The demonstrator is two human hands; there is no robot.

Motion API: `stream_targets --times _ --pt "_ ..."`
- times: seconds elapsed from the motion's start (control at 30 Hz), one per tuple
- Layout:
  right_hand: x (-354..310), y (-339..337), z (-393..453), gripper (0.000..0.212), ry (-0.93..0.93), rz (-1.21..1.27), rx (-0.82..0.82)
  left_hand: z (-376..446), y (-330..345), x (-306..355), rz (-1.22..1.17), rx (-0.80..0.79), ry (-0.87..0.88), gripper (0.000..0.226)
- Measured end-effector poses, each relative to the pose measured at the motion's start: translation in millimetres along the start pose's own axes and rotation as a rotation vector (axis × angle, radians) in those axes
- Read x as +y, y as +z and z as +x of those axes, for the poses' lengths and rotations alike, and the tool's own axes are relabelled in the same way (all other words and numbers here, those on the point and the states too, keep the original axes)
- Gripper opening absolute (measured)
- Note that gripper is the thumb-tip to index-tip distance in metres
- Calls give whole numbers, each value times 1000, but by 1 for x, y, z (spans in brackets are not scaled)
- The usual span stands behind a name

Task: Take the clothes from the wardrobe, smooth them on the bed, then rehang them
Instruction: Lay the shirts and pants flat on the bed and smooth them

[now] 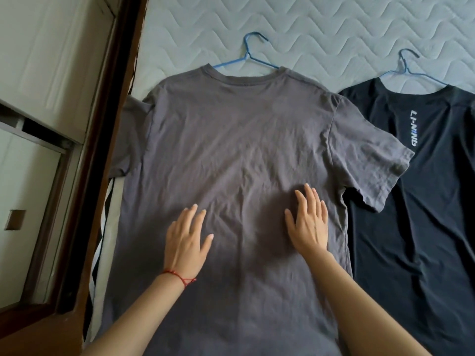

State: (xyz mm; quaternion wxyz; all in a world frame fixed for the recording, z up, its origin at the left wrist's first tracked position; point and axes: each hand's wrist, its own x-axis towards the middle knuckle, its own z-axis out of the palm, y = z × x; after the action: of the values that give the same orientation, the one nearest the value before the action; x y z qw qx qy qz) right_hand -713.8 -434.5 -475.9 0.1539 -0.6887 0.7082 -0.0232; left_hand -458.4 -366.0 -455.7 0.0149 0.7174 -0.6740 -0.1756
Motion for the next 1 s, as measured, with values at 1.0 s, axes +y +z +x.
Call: stream_targets --times 1.0 --pt "31 24 78 62 -130 34 150 407 -77 15 113 210 -141 29"
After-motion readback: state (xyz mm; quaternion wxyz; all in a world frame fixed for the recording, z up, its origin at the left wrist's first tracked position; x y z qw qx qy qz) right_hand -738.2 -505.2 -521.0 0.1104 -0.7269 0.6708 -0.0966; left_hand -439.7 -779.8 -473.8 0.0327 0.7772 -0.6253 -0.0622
